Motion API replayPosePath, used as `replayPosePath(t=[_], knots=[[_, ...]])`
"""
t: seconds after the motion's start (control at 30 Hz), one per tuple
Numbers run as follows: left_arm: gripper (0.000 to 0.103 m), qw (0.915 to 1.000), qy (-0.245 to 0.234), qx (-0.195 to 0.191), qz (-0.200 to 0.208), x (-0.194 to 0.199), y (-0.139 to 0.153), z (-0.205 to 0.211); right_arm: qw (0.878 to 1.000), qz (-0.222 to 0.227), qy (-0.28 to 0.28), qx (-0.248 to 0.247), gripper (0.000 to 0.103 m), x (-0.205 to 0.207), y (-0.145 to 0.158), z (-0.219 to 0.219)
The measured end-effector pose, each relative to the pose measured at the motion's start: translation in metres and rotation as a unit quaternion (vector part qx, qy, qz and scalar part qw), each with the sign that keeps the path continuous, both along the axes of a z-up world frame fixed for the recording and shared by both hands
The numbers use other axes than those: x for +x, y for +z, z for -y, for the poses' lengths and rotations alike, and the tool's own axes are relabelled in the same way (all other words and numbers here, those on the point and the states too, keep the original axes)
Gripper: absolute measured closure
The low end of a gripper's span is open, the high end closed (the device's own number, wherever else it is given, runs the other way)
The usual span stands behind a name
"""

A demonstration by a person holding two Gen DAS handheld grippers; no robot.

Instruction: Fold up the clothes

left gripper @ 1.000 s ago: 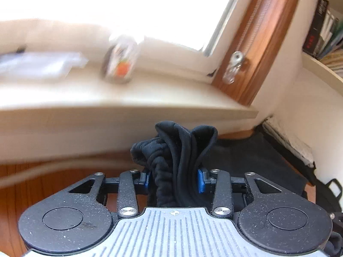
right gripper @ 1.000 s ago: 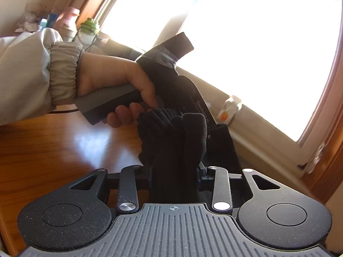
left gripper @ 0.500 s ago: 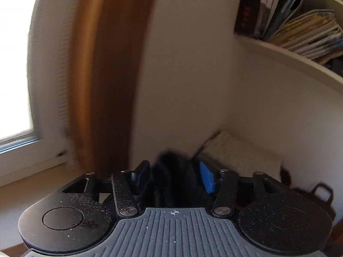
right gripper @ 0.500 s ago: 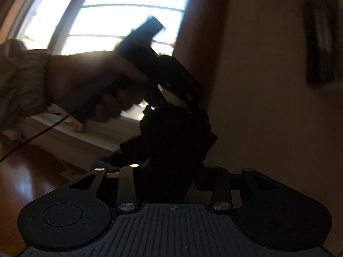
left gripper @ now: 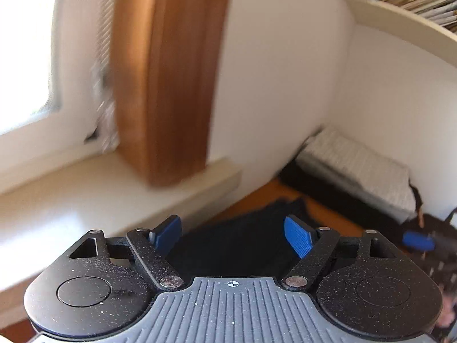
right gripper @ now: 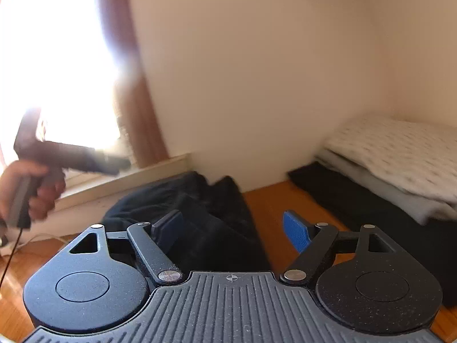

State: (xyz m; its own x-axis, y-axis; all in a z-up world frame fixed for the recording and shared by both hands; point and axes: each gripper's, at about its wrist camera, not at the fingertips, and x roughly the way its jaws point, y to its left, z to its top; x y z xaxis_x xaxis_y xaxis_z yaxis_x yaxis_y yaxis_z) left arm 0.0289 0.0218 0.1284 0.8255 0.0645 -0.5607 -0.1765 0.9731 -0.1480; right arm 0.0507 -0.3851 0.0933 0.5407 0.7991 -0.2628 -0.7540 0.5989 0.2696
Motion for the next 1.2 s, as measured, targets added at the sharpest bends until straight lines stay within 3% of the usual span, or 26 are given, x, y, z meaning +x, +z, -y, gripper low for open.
replayPosePath(t=[0.2, 0.23, 0.27, 0.3, 0.37, 0.43, 0.53, 0.6, 0.67, 0.77, 0.87, 1.07, 1.1, 1.13, 1.17, 1.2], knots=[[0.018, 0.9999, 0.009, -0.014, 0.003, -0.024, -0.026, -0.023, 0.995, 0.033, 0.056, -0.081, 0.028, 0.007, 0.011, -0.056], [0.018, 0.9998, 0.009, -0.016, 0.004, -0.027, -0.028, -0.027, 0.992, 0.034, 0.063, -0.105, 0.036, 0.008, 0.011, -0.067], [0.018, 0.9998, 0.009, -0.018, 0.008, -0.033, -0.030, -0.032, 0.988, 0.034, 0.070, -0.130, 0.053, 0.009, 0.010, -0.076], [0.018, 0.9997, 0.008, -0.020, 0.012, -0.037, -0.031, -0.036, 0.985, 0.039, 0.074, -0.149, 0.055, 0.009, 0.010, -0.083], [0.018, 0.9993, 0.006, -0.028, 0.022, -0.048, -0.034, -0.043, 0.980, 0.062, 0.070, -0.174, 0.079, 0.005, 0.014, -0.087], [0.017, 0.9989, 0.002, -0.033, 0.033, -0.055, -0.035, -0.046, 0.983, 0.070, 0.054, -0.163, 0.083, 0.004, 0.026, -0.075], [0.014, 0.9983, -0.005, -0.036, 0.046, -0.060, -0.036, -0.050, 0.987, 0.069, 0.027, -0.139, 0.080, 0.006, 0.041, -0.053], [0.014, 0.9981, -0.011, -0.036, 0.048, -0.059, -0.037, -0.052, 0.980, 0.050, 0.027, -0.193, 0.074, 0.015, 0.024, -0.064], [0.014, 0.9979, -0.018, -0.036, 0.050, -0.060, -0.039, -0.055, 0.977, 0.040, 0.022, -0.208, 0.061, 0.020, 0.020, -0.069], [0.013, 0.9975, -0.028, -0.039, 0.053, -0.060, -0.045, -0.058, 0.985, 0.047, 0.005, -0.168, 0.046, 0.024, 0.040, -0.068], [0.013, 0.9973, -0.031, -0.039, 0.055, -0.063, -0.054, -0.063, 0.987, 0.037, 0.024, -0.156, 0.046, 0.035, 0.053, -0.089], [0.013, 0.9968, -0.032, -0.054, 0.049, -0.063, -0.067, -0.074, 0.969, 0.011, 0.052, -0.241, 0.041, 0.059, 0.044, -0.169], [0.013, 0.9967, -0.033, -0.057, 0.047, -0.062, -0.068, -0.075, 0.966, 0.014, 0.050, -0.255, 0.041, 0.062, 0.041, -0.178], [0.013, 0.9968, -0.034, -0.055, 0.046, -0.061, -0.068, -0.076, 0.964, 0.011, 0.054, -0.261, 0.052, 0.064, 0.039, -0.183], [0.013, 0.9970, -0.036, -0.051, 0.046, -0.061, -0.068, -0.076, 0.962, 0.013, 0.058, -0.265, 0.076, 0.065, 0.038, -0.186], [0.013, 0.9969, -0.037, -0.050, 0.047, -0.062, -0.068, -0.076, 0.963, 0.023, 0.055, -0.264, 0.078, 0.063, 0.039, -0.185]])
